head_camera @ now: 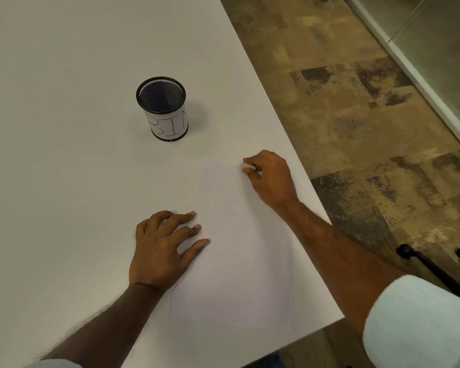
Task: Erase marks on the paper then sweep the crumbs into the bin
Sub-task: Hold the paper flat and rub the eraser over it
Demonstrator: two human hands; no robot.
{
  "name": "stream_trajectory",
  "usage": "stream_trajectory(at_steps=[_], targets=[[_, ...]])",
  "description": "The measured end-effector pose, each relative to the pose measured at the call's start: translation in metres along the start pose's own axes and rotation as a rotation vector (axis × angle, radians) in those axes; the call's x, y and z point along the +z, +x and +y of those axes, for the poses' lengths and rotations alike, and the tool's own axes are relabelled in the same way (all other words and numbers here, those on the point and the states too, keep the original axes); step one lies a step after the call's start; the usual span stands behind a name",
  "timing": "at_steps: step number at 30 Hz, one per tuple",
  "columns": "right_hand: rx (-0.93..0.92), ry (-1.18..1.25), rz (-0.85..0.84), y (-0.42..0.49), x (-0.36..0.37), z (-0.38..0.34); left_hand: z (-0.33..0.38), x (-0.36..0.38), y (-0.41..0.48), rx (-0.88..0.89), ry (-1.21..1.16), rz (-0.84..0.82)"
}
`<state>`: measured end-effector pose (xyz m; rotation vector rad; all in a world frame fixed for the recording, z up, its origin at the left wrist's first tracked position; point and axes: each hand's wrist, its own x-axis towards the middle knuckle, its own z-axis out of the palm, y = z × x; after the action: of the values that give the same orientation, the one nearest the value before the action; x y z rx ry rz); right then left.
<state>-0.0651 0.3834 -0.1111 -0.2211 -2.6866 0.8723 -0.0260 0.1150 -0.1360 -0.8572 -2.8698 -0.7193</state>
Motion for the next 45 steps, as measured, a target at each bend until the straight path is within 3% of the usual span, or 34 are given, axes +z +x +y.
stream_trajectory(at_steps=[3, 6, 8, 13, 23, 28, 31, 33, 37, 39, 45], targets=[[-0.03, 0.068, -0.03, -0.021, 0.0, -0.016, 0.0, -0.001, 0.001, 0.008, 0.0, 0.002], [-0.214, 0.094, -0.21, -0.069, 0.006, -0.039, 0.0, -0.001, 0.001, 0.011, 0.012, 0.002], [-0.24, 0.074, -0.284, -0.083, 0.008, -0.038, 0.001, -0.001, 0.001, 0.017, 0.017, 0.002], [0.011, 0.012, 0.006, -0.031, -0.004, -0.001, 0.001, 0.0, 0.0, 0.016, 0.028, 0.01], [0.041, 0.039, 0.082, -0.023, -0.004, 0.01, 0.014, -0.008, 0.009, 0.064, 0.006, -0.051], [0.063, 0.081, 0.072, -0.024, -0.003, 0.011, 0.036, 0.008, 0.02, 0.023, 0.057, -0.284], [0.073, 0.112, 0.09, -0.031, -0.009, 0.003, 0.036, 0.014, 0.015, -0.007, 0.156, -0.329], [-0.008, 0.11, 0.086, -0.05, -0.013, -0.007, 0.037, 0.014, 0.015, 0.0, 0.164, -0.333], [-0.223, 0.069, -0.136, -0.099, -0.011, -0.019, 0.037, 0.013, 0.016, 0.013, 0.175, -0.346], [-0.268, 0.002, -0.166, -0.092, -0.013, -0.008, 0.037, 0.013, 0.015, 0.016, 0.177, -0.354], [-0.089, -0.138, -0.008, -0.016, -0.023, 0.031, 0.039, 0.012, 0.017, 0.008, 0.183, -0.351]])
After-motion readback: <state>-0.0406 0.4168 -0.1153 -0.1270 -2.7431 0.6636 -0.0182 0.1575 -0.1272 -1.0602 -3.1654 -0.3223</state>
